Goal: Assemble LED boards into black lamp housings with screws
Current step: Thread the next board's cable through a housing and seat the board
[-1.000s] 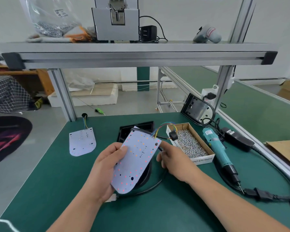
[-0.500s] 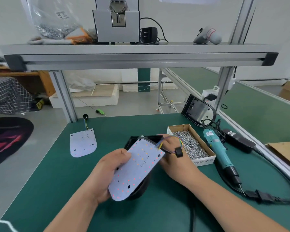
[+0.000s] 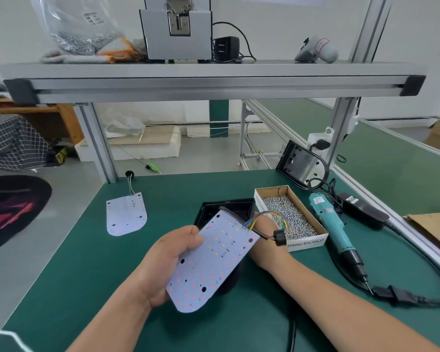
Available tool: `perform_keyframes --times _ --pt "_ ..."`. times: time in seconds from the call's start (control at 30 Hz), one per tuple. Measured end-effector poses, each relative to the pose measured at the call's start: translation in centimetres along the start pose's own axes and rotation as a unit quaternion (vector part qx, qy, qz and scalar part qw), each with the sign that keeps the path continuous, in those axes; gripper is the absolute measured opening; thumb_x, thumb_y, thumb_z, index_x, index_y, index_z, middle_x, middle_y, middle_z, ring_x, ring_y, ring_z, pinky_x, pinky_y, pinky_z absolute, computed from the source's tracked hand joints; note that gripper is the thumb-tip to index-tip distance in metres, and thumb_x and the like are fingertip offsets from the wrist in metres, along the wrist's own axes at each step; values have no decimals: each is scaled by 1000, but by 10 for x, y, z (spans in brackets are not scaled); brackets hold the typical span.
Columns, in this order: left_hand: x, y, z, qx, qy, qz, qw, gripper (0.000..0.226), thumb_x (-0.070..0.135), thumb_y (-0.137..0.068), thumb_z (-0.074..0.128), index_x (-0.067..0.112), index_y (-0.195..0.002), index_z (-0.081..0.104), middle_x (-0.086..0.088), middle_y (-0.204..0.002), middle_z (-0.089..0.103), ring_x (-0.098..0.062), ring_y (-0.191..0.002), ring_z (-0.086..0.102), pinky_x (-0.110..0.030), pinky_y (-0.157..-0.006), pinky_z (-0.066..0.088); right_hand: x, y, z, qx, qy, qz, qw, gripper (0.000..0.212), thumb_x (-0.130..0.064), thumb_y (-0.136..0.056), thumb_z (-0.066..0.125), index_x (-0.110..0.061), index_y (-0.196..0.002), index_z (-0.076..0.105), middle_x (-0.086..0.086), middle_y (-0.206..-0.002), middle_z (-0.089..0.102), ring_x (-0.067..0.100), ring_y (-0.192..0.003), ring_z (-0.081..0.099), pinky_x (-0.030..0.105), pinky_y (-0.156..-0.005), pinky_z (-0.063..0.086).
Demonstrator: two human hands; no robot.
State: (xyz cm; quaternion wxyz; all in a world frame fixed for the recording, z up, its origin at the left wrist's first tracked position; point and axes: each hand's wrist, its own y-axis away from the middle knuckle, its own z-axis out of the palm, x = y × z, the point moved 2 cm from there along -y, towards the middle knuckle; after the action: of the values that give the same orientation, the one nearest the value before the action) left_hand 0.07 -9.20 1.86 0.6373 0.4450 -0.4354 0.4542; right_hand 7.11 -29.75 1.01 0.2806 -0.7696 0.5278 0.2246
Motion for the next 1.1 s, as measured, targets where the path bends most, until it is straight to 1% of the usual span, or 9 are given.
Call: perform_keyframes --times 0.1,0.23,0.33,0.5,0.67,0.77,0.9,1.0,1.1 --pt "1 -1 -3 -8 5 9 1000 27 28 -82 66 20 -72 43 -1 -69 40 -20 -51 42 -28 -48 41 3 0 4 9 -8 21 1000 34 -3 -87 54 -24 -62 43 -9 -51 38 7 -49 25 18 -44 28" --pt "-2 -3 -6 4 22 23 999 36 34 -81 69 10 -84 42 -4 -76 43 -23 -59 44 -29 -55 39 9 -2 3 -3 -23 91 996 8 -15 -101 55 -20 -104 60 -8 -76 56 3 -59 47 8 -51 43" --pt "-1 -6 -14 32 53 34 998 26 35 -85 68 15 -81 52 -3 -76 50 -23 -60 50 -29 -56 42 2 1 -7 9 -140 46 989 19 -22 -88 59 -20 -106 58 2 -74 72 17 -56 65 33 -64 54" --pt "0 -9 -23 70 67 43 994 18 35 -87 64 19 -80 61 -1 -73 57 -21 -57 56 -26 -52 47 12 6 -23 -47 -5 -27 999 24 -22 -96 67 -32 -114 53 -20 -96 51 -2 -74 56 20 -70 40" --pt "1 -10 -27 95 71 43 992 20 35 -86 65 19 -79 56 0 -74 52 -22 -58 51 -26 -52 46 8 16 -58 -296 16 -128 946 40 -51 -82 82 -33 -116 71 -14 -113 58 8 -86 61 29 -78 50" --pt "2 -11 -30 133 93 48 986 21 30 -91 63 21 -73 55 1 -72 50 -20 -56 51 -26 -50 44 12 22 -63 -338 91 -117 929 52 -63 -68 85 -37 -112 71 -19 -110 59 -1 -84 58 21 -69 44" --pt "4 -12 -35 176 151 52 971 20 23 -92 65 21 -72 63 1 -72 59 -21 -58 60 -28 -54 50 19 20 -57 -315 181 -107 926 51 -56 -72 86 -38 -114 63 -21 -113 52 -7 -85 54 24 -69 41" --pt "5 -14 -38 185 180 63 964 12 23 -87 68 19 -76 68 0 -76 62 -23 -61 63 -33 -60 53 18 20 -57 -311 158 -105 931 45 -45 -82 81 -37 -122 63 -24 -118 46 1 -87 59 22 -73 45" --pt "4 -15 -40 209 198 76 955 15 26 -88 71 17 -99 73 -5 -96 68 -26 -80 66 -39 -76 52 18 21 -61 -343 87 -97 930 42 -29 -86 77 -36 -127 70 -25 -126 50 1 -95 63 16 -82 50"
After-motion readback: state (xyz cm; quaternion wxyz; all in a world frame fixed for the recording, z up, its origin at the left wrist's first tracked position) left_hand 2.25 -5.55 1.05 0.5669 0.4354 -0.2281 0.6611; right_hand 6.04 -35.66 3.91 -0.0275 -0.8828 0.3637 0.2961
